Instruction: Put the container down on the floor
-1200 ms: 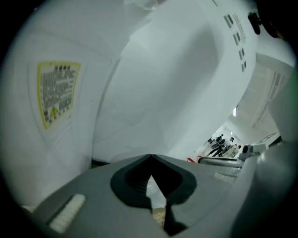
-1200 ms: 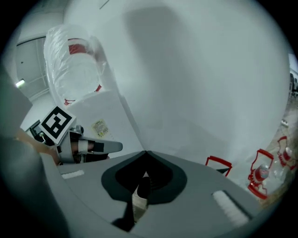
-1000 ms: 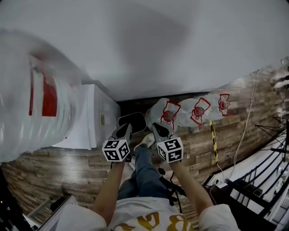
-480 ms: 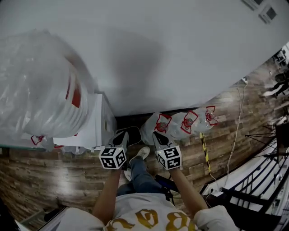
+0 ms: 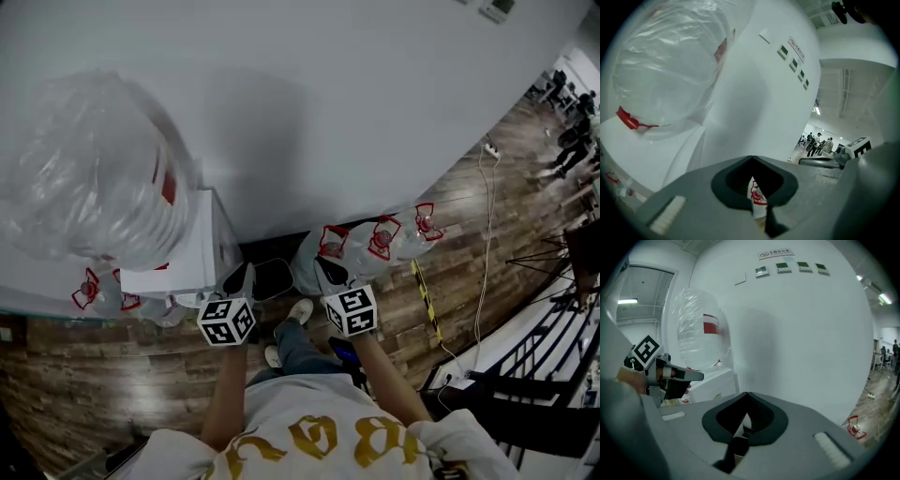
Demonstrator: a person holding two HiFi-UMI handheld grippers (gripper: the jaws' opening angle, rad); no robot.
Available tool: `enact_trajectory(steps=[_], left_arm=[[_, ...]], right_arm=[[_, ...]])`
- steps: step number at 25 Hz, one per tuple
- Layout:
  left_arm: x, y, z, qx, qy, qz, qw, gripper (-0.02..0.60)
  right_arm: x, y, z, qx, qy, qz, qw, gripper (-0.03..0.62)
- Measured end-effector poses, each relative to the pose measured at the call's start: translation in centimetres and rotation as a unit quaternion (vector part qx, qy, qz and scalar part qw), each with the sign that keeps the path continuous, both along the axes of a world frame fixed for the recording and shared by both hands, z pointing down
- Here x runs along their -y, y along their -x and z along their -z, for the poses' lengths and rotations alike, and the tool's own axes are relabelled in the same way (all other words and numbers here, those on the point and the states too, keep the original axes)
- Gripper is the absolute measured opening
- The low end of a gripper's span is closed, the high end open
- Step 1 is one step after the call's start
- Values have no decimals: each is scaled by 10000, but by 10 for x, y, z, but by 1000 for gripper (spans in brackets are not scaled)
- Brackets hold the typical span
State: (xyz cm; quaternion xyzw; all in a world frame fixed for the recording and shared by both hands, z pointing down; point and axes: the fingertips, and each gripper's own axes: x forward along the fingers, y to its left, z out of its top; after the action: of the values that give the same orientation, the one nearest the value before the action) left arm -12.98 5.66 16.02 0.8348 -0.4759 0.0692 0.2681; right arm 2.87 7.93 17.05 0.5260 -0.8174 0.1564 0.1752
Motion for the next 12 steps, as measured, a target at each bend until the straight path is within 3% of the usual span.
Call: enact_trajectory(steps=[12], left_arm=[[-4, 8, 5, 145, 15, 156, 9998, 2]], right_arm=[[-10, -11, -7, 263, 181, -300, 9990, 26]])
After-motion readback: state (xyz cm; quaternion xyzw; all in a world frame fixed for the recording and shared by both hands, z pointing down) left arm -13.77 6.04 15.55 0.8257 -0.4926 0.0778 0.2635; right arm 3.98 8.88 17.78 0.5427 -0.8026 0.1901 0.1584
